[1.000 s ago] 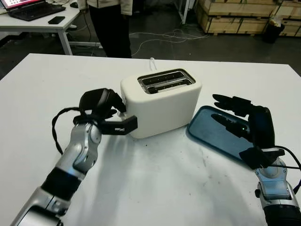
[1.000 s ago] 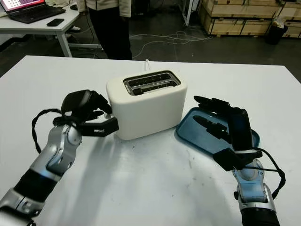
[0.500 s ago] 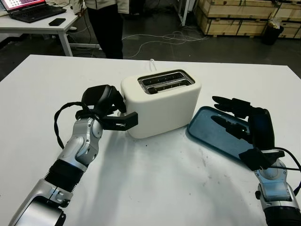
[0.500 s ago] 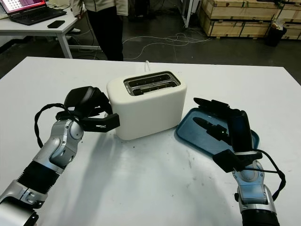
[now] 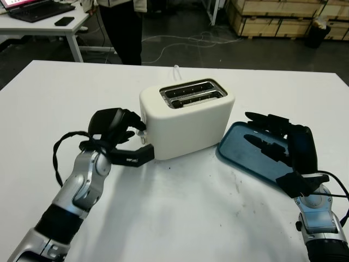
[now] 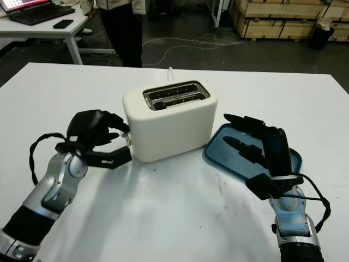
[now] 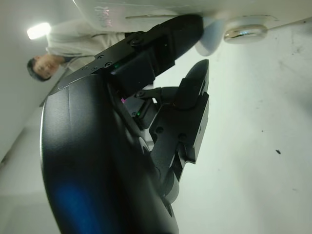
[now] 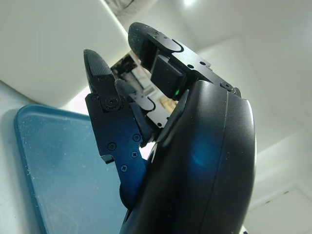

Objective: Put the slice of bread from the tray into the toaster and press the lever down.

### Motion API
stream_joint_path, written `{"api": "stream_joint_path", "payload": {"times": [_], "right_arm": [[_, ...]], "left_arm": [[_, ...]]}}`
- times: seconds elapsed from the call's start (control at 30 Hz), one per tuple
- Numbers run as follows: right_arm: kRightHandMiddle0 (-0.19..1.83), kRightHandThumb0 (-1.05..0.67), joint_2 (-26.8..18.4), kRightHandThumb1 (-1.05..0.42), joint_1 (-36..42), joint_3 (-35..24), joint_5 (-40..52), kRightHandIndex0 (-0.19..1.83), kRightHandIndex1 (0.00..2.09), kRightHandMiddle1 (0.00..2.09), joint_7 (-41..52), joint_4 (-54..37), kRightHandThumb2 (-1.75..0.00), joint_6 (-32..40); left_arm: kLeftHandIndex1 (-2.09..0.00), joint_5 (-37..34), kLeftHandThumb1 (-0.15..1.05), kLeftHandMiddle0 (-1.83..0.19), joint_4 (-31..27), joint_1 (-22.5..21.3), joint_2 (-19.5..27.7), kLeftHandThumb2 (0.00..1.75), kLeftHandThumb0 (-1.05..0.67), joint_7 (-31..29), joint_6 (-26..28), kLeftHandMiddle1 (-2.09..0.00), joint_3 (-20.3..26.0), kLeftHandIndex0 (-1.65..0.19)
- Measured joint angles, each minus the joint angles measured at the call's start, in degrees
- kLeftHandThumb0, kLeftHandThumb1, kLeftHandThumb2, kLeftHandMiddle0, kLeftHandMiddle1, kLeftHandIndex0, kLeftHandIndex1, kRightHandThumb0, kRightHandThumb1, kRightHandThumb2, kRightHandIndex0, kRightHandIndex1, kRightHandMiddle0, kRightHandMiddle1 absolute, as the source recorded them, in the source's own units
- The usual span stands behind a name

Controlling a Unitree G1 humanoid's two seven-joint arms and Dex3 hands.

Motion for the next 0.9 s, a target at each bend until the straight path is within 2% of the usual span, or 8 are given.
{"api": "stream_joint_path", "payload": {"times": [0.1, 0.27, 0.63, 0.9], "right_arm": [[0.95, -0.31, 0.00, -0.82, 0.00, 0.03, 0.00, 1.06, 0.00, 0.00, 0.01, 0.00, 0.00, 0.00], [0.94, -0.31, 0.00, -0.82, -0.08, 0.12, 0.01, 1.06, 0.00, 0.00, 0.00, 0.50, 0.00, -0.01], [0.94, -0.30, 0.04, -0.82, -0.53, 0.57, 0.01, 1.04, 0.00, 0.00, 0.00, 0.62, 0.00, -0.01], [0.94, -0.29, 0.15, -0.82, -0.57, 1.16, 0.19, 1.04, 0.00, 0.00, 0.04, 0.58, 0.00, 0.06]], "left_arm": [[-0.03, -0.47, 0.80, -0.83, 0.00, 1.05, 0.11, 0.01, -0.12, 2.27, -1.85, -1.18, 0.55, -1.25], [-0.05, -1.67, 0.77, -0.87, -0.09, 1.89, 1.33, 0.00, -0.11, 2.15, -4.48, -1.13, 1.69, -1.28], [-0.07, -2.35, 0.71, -0.96, -1.30, 2.11, 4.28, 0.00, -0.10, -1.24, -9.68, -1.08, 5.27, -1.32], [-0.07, -2.32, 0.69, -1.03, -5.81, 2.06, 6.77, 0.01, -0.14, -4.33, -14.76, -1.00, 8.93, -1.35]]}}
